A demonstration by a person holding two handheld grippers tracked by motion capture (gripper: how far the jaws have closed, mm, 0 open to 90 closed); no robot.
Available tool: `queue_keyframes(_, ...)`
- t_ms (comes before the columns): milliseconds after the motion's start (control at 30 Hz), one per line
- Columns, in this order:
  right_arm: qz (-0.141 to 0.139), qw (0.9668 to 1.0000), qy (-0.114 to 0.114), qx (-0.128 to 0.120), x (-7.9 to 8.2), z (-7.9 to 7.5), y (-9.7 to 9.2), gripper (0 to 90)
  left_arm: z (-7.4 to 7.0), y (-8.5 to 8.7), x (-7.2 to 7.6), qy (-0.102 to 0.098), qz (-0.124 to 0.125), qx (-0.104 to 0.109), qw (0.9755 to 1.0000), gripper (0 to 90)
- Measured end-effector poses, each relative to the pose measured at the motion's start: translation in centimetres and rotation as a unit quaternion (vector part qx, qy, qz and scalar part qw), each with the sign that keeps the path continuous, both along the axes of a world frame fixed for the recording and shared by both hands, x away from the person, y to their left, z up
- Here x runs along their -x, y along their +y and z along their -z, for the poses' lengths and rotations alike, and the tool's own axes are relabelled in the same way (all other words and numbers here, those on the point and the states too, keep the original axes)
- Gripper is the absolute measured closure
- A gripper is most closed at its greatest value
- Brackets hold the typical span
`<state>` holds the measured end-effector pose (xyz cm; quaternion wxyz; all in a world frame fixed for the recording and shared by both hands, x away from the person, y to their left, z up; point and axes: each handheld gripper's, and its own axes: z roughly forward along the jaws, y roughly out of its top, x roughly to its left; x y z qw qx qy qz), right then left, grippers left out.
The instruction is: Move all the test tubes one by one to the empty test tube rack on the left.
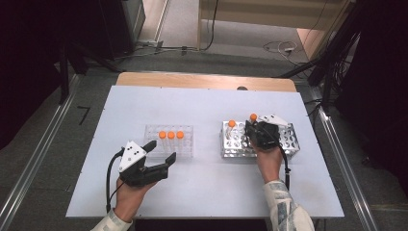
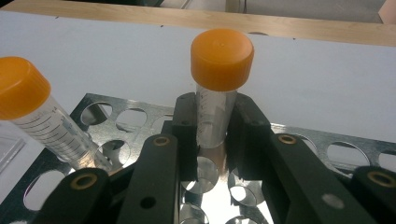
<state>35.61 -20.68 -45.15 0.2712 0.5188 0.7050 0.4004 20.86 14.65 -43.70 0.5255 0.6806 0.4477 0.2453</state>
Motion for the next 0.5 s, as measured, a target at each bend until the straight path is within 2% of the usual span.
queue_keyframes(233, -0.005, 0.9999, -0.011, 0.001, 0.1, -0.8, 0.0, 71.8, 0.0, 0.0, 0.0, 0.0, 0.001, -0.002, 1.0, 21.7)
queue_keyframes(500, -0.013, 0.9992, -0.037, -0.003, 0.9, -3.0, -0.3, 72.2, 0.1, 0.0, 0.0, 0.001, 0.001, -0.003, 1.0, 21.7)
